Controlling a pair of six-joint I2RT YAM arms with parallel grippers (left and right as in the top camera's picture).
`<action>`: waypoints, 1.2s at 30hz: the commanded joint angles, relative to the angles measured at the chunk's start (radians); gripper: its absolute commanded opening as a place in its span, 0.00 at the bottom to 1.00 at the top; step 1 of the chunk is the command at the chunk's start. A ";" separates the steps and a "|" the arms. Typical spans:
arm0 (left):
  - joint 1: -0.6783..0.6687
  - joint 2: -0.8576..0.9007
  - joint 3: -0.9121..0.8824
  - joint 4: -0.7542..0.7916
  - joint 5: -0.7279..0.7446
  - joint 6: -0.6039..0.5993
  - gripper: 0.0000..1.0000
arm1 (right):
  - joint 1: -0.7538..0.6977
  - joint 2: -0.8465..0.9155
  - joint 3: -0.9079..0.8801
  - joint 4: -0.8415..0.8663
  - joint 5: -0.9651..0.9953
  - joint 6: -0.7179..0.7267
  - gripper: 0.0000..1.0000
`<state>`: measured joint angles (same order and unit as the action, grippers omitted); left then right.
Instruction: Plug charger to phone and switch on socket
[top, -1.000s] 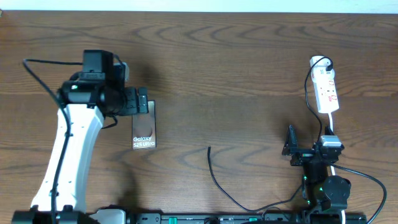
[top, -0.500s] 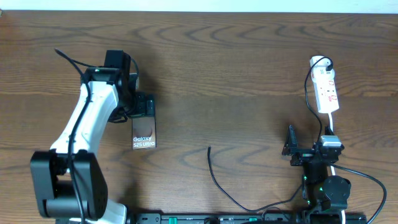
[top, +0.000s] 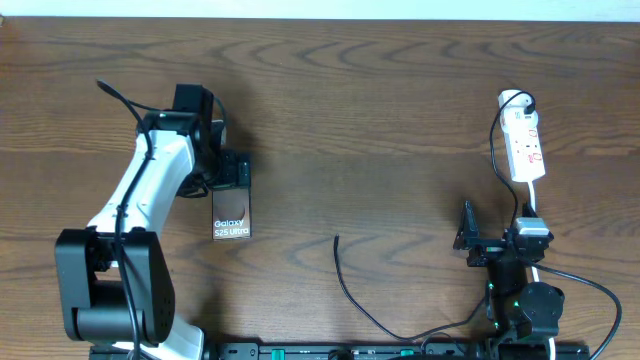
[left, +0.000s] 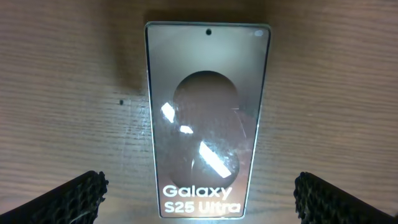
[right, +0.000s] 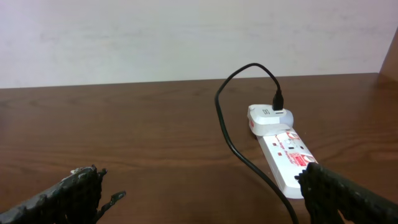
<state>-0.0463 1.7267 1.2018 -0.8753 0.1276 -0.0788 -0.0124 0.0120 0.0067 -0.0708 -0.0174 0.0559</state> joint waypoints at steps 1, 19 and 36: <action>-0.001 0.001 -0.034 0.018 -0.013 -0.008 0.99 | 0.008 -0.005 -0.001 -0.005 0.008 -0.012 0.99; -0.034 0.001 -0.081 0.067 -0.114 -0.009 0.99 | 0.008 -0.005 -0.001 -0.005 0.008 -0.012 0.99; -0.040 0.002 -0.105 0.116 -0.044 -0.009 0.99 | 0.008 -0.005 -0.001 -0.005 0.008 -0.012 0.99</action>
<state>-0.0826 1.7267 1.1084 -0.7609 0.0460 -0.0792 -0.0124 0.0120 0.0067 -0.0708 -0.0174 0.0559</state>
